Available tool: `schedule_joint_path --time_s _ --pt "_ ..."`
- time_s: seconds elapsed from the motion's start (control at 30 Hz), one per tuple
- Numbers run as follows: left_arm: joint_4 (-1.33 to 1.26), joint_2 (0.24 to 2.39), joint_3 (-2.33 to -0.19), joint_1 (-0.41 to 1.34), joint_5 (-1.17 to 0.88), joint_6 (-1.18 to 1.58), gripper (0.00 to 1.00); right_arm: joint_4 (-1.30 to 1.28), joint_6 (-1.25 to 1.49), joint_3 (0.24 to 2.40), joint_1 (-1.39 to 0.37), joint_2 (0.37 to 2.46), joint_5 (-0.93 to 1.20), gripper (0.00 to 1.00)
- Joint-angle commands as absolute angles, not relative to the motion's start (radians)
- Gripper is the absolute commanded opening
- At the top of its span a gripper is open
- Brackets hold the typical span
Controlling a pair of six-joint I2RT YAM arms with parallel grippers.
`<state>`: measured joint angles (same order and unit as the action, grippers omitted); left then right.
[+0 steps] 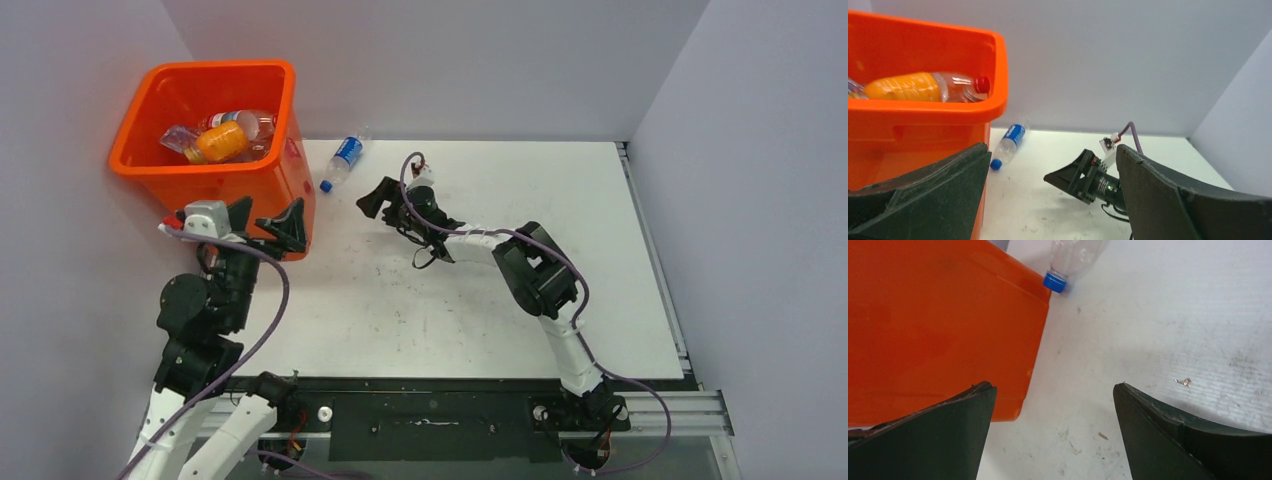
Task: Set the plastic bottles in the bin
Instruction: Place the plastic bottle in the trash bin, then pick up the plastic bottle at the center of the board.
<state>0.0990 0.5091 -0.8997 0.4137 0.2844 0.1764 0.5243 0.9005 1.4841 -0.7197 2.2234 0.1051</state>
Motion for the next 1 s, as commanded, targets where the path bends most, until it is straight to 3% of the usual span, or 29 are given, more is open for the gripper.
schedule_joint_path --time_s 0.0,0.3,0.63,0.8,0.97 --pt "0.184 0.698 -0.994 0.422 0.192 0.196 0.96 0.627 0.957 1.468 -0.692 2.192 0.069 0.9" --pt "0.477 1.419 -1.556 0.68 0.541 -0.018 0.96 0.668 0.95 0.856 -0.555 1.768 0.003 0.9" --pt "0.775 2.173 -2.368 0.489 0.535 -0.094 0.96 0.528 0.869 0.473 -0.591 1.315 -0.087 0.9" --pt "0.756 2.41 -2.537 0.436 0.567 -0.135 0.96 0.431 0.812 0.386 -0.642 1.095 -0.101 0.9" --pt "0.577 2.474 -2.46 0.391 0.607 -0.209 0.96 0.347 0.772 0.318 -0.715 0.939 -0.113 0.9"
